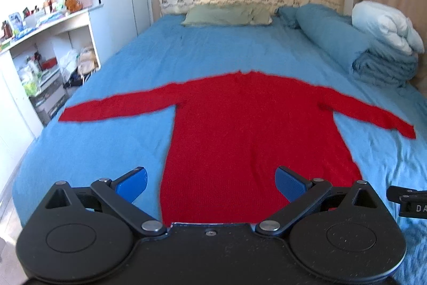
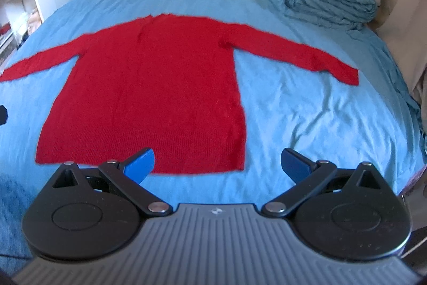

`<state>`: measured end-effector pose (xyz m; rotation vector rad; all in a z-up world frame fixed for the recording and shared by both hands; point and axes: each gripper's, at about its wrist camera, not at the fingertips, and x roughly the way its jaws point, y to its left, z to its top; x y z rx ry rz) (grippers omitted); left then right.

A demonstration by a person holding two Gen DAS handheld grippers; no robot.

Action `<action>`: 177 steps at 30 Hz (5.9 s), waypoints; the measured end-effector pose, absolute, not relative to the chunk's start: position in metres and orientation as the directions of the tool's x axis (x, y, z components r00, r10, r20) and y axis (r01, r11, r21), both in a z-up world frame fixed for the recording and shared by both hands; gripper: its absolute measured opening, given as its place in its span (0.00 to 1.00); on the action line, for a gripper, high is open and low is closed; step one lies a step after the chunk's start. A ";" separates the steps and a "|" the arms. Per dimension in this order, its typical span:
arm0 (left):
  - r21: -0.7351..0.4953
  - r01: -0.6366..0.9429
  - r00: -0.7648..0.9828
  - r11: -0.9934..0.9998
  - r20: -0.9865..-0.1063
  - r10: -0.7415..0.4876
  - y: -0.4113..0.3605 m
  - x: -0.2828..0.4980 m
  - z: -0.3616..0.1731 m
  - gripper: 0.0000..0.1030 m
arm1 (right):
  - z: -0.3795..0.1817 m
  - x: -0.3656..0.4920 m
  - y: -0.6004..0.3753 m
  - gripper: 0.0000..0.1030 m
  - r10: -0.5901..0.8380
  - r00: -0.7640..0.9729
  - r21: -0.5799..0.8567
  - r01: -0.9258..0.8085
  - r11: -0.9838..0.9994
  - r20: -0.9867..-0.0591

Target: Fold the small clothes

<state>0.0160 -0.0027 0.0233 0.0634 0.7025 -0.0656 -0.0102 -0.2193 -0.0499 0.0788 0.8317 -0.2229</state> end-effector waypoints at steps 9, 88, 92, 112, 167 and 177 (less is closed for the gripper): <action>0.046 0.169 0.818 0.985 -0.563 -0.114 -0.054 0.111 0.053 1.00 | -0.018 0.053 -0.300 1.00 -0.276 0.712 0.006 0.366 0.931 -0.646; 0.057 0.240 0.654 0.969 -0.747 -0.118 -0.098 0.443 -0.097 1.00 | -0.063 0.402 -0.390 0.19 0.070 0.971 0.588 0.081 0.805 -0.229; 0.017 0.167 0.655 0.986 -0.749 -0.098 -0.030 0.436 -0.105 1.00 | -0.085 0.448 -0.275 0.19 0.270 0.926 0.530 -0.096 0.843 -0.263; -0.226 0.169 0.603 0.959 -0.746 -0.282 0.045 0.421 -0.130 1.00 | -0.223 0.463 -0.134 0.58 0.390 0.735 0.272 -0.282 0.920 -0.555; -0.118 0.068 0.762 0.991 -0.635 -0.127 0.014 0.399 -0.145 0.87 | -0.202 0.358 -0.308 1.00 -0.180 0.806 -0.186 0.088 0.979 -0.564; -0.092 0.119 0.721 0.989 -0.677 -0.150 -0.006 0.383 -0.170 0.87 | -0.228 0.356 -0.309 1.00 -0.166 0.798 -0.237 0.030 0.971 -0.580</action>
